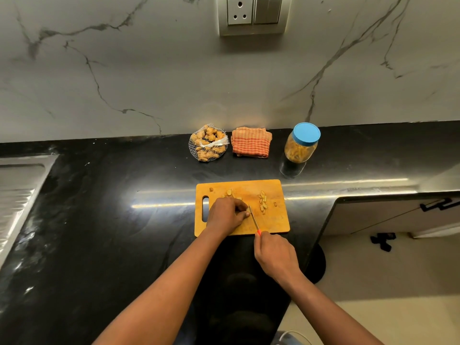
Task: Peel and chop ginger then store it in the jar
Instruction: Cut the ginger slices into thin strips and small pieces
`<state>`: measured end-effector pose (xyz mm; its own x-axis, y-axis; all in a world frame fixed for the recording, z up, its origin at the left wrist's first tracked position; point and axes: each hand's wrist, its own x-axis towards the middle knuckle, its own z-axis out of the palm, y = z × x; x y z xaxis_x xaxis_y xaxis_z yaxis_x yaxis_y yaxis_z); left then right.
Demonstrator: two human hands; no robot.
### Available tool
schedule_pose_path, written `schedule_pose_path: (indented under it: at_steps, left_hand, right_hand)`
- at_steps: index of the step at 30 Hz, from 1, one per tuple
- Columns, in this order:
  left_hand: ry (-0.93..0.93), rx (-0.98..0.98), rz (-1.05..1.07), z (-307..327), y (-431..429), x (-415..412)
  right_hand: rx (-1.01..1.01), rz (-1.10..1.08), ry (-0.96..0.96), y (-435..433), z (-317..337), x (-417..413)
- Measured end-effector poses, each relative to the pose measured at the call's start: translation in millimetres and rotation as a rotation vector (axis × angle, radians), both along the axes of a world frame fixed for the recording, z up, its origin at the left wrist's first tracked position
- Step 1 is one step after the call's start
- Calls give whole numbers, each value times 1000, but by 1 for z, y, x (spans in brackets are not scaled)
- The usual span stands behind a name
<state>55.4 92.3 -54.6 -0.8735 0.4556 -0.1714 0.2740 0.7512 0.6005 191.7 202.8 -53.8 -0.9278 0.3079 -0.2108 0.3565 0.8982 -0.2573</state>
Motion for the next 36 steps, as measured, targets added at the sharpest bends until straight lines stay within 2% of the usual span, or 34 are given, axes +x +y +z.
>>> schedule_pose_path:
  at_steps: [6,24,36]
  left_hand:
    - [-11,-24,3,0,1,-1]
    - [0,-18,1,-1,1,-2]
    - [27,5,-4,1,0,0]
  right_hand:
    - [77,27,-14,-4,2,-2]
    - [67,2,-9,-2,0,-5]
    - [68,6,-96,-3,6,-21]
